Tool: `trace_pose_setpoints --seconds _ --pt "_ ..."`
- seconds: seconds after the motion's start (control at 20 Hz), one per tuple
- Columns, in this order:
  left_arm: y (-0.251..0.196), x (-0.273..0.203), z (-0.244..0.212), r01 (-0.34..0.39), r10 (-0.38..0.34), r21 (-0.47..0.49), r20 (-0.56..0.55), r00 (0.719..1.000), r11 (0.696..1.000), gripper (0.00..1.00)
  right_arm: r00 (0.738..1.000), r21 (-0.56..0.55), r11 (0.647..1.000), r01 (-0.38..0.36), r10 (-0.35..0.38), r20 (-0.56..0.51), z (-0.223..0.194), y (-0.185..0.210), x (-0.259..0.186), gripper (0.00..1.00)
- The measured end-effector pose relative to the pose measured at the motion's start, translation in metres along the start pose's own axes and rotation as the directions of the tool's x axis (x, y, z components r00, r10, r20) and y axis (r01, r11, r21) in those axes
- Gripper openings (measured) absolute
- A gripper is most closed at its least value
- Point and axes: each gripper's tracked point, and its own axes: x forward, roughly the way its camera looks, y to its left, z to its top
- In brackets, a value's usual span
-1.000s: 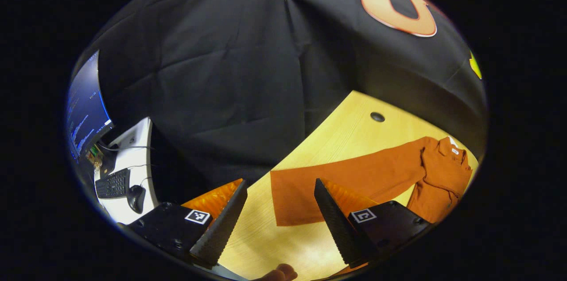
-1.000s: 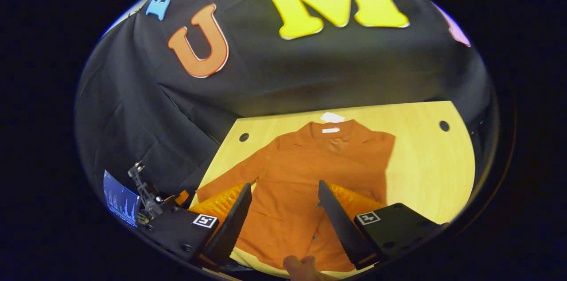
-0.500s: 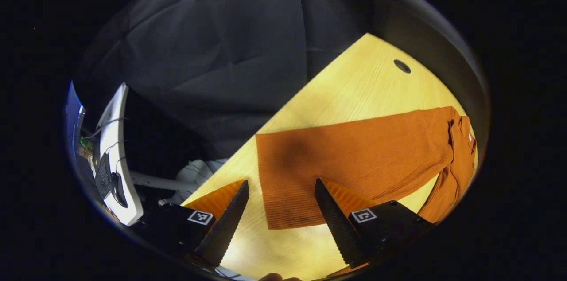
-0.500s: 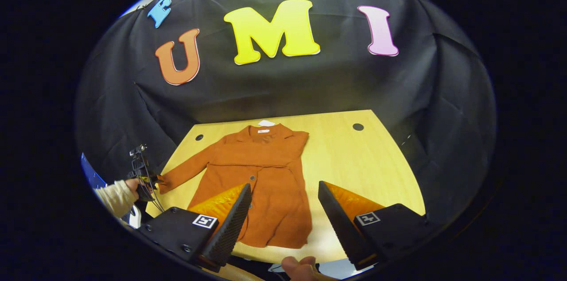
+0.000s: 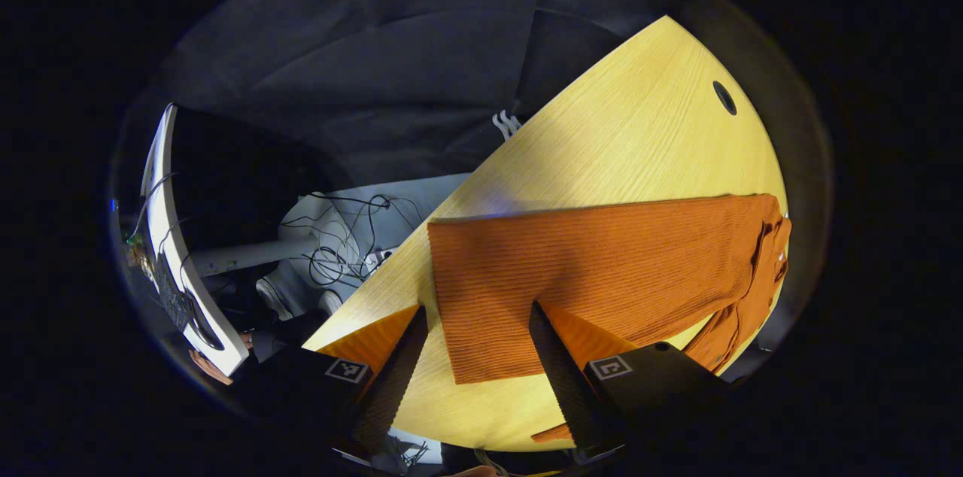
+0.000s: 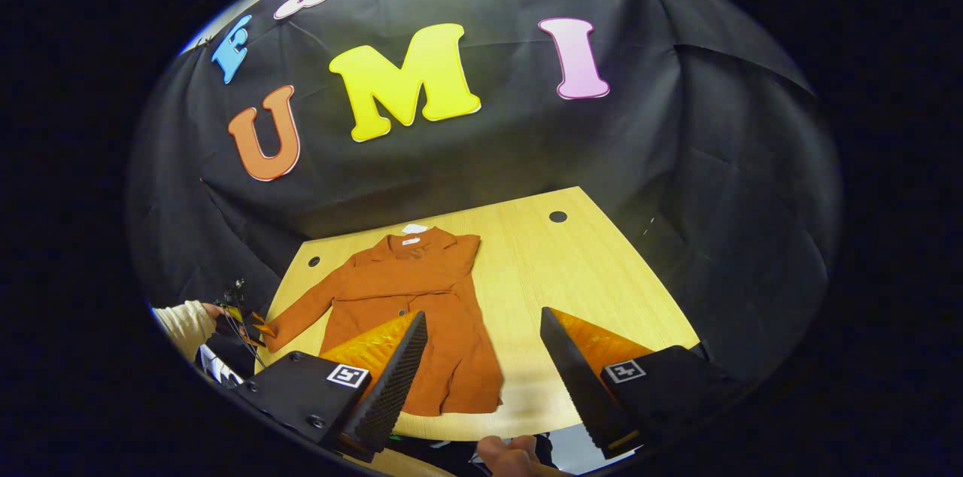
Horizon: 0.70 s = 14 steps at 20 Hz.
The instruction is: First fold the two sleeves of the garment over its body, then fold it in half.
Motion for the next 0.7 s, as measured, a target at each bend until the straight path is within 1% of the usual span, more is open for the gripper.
trace_pose_setpoints --seconds 0.1,0.15,0.2,0.25,0.3,0.35,0.4,0.45,0.5,0.55,0.6,0.65,0.7 --pt "-0.001 -0.002 0.002 -0.002 0.003 0.006 -0.031 1.0 1.0 0.88 1.0 -0.004 1.0 0.005 -0.005 0.011 0.003 -0.001 -0.002 0.97" --pt "-0.001 -0.002 0.003 -0.001 0.001 0.008 -0.04 0.999 1.0 0.91 1.0 -0.006 1.0 0.001 -0.001 0.01 0.002 0.002 -0.002 0.97" --pt "-0.006 -0.002 0.003 0.005 -0.004 0.005 -0.048 0.999 1.0 0.82 1.0 -0.012 1.0 -0.003 0.003 0.004 0.0 0.003 -0.002 0.97" --pt "-0.013 -0.002 0.003 0.008 -0.008 0.005 -0.055 0.998 1.0 0.62 1.0 -0.018 1.0 -0.005 0.005 0.001 -0.003 0.003 -0.002 0.97" --pt "-0.014 -0.001 0.004 0.011 -0.01 0.003 -0.051 0.999 1.0 0.59 1.0 -0.018 1.0 -0.006 0.006 -0.004 -0.004 0.002 0.0 0.97" --pt "-0.016 0.0 0.002 0.01 -0.011 -0.006 -0.05 0.999 1.0 0.47 1.0 -0.015 1.0 -0.01 0.01 -0.01 -0.006 0.003 0.002 0.97" --pt "-0.018 0.0 -0.001 0.014 -0.015 -0.012 -0.055 0.998 1.0 0.43 1.0 -0.013 1.0 -0.013 0.012 -0.02 -0.007 0.003 0.005 0.97" --pt "-0.02 0.001 -0.004 0.015 -0.016 -0.016 -0.065 0.998 1.0 0.34 1.0 -0.009 1.0 -0.01 0.009 -0.026 -0.008 -0.001 0.007 0.97" --pt "-0.018 0.0 -0.01 0.006 -0.008 -0.019 -0.084 0.996 1.0 0.3 1.0 -0.001 1.0 -0.012 0.012 -0.028 -0.006 -0.004 0.009 0.97" --pt "-0.015 -0.001 -0.014 -0.004 0.002 -0.014 -0.1 0.995 1.0 0.23 0.999 0.007 1.0 -0.012 0.013 -0.03 -0.004 -0.007 0.011 0.97" --pt "-0.015 -0.003 -0.015 -0.001 0.0 -0.013 -0.095 0.995 1.0 0.18 0.999 0.015 1.0 -0.01 0.011 -0.031 -0.002 -0.012 0.013 0.97" --pt "-0.018 -0.006 -0.012 0.011 -0.012 -0.009 -0.069 0.998 1.0 0.09 0.999 0.025 1.0 -0.01 0.01 -0.032 -0.002 -0.018 0.016 0.97" --pt "-0.021 -0.011 -0.008 0.024 -0.025 -0.002 -0.042 0.999 1.0 0.08 0.999 0.033 0.999 -0.01 0.011 -0.035 -0.003 -0.021 0.017 0.97"
